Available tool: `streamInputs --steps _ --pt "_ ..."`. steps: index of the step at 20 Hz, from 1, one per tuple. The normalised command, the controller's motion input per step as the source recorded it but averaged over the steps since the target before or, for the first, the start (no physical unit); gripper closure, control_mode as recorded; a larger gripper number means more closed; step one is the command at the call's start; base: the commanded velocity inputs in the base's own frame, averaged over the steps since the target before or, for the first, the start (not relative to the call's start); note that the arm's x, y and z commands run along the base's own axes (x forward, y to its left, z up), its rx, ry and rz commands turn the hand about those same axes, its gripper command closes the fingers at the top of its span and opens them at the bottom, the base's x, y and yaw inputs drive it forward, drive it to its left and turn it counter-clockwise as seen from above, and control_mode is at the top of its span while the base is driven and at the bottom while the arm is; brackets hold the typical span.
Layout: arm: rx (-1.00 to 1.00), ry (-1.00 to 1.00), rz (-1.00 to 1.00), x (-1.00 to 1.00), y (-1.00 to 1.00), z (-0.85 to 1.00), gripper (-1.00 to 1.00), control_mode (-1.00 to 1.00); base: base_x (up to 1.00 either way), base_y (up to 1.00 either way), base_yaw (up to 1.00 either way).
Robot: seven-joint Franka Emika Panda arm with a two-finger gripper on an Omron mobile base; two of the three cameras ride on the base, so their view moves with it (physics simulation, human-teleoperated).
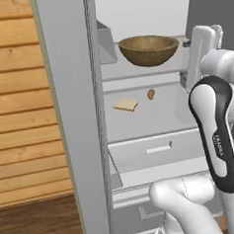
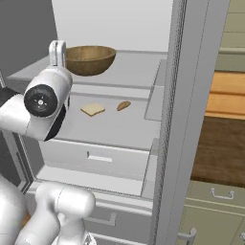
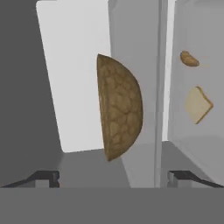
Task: Pick the chicken drumstick and garlic from their plates and place them in the bowl. Then put the bowl in the fridge.
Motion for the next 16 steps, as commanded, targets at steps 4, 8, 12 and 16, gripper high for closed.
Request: streamInputs --steps 4,8,12,16 --pt "-0.04 0.15 0.0 -0.95 -0.1 -0.39 -1.0 -1.0 0.0 0.0 0.0" --pt "-0.12 0.08 0.0 -0.51 -0.07 -0.97 -1.0 -1.0 0.0 0.0 0.0" --pt "-0.22 0.32 0.0 -0.09 0.25 -1.0 -1.0 -1.0 0.0 0.0 0.0" --pt "-0.2 0.77 0.0 0.0 0.05 -0.56 -1.0 -1.0 0.0 0.0 0.0"
